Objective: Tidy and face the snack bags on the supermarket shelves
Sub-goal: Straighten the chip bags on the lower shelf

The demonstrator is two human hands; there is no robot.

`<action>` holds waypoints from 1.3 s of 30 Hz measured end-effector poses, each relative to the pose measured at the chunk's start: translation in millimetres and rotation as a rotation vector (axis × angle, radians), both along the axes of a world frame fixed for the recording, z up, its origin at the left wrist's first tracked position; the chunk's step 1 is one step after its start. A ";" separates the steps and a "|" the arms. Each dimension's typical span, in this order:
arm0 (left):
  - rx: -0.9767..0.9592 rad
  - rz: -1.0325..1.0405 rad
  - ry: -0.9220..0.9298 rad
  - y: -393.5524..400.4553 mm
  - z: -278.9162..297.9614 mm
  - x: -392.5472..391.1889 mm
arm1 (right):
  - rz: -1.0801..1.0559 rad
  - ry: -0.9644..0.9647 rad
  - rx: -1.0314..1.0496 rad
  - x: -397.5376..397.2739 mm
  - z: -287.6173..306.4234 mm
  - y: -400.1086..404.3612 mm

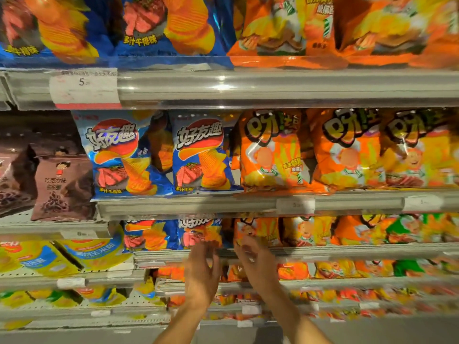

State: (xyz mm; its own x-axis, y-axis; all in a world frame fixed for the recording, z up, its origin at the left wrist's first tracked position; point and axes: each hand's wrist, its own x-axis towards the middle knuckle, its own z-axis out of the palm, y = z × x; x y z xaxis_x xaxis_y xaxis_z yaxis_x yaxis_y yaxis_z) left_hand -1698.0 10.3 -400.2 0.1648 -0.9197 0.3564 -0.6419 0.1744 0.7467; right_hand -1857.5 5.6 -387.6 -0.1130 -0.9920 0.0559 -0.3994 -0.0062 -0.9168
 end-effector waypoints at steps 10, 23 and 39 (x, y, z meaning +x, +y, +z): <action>0.136 -0.053 0.198 -9.2 18.0 -175.4 | -0.418 0.025 -0.073 -209.7 -2.7 19.5; 0.353 -0.032 0.277 -67.6 11.5 -254.5 | -0.215 0.116 0.104 -372.9 9.8 -10.5; 0.403 -0.093 0.436 -88.3 14.1 -254.8 | -0.057 -0.033 0.038 -379.2 -3.8 -54.0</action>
State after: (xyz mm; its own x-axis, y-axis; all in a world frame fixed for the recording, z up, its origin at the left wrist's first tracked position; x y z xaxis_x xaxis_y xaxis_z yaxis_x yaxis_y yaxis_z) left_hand -1952.8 -78.0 -386.1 0.1295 -0.9859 -0.1060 -0.2571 -0.1367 0.9567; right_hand -2236.7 -48.4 -391.4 -0.1703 -0.9853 0.0141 -0.3680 0.0503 -0.9285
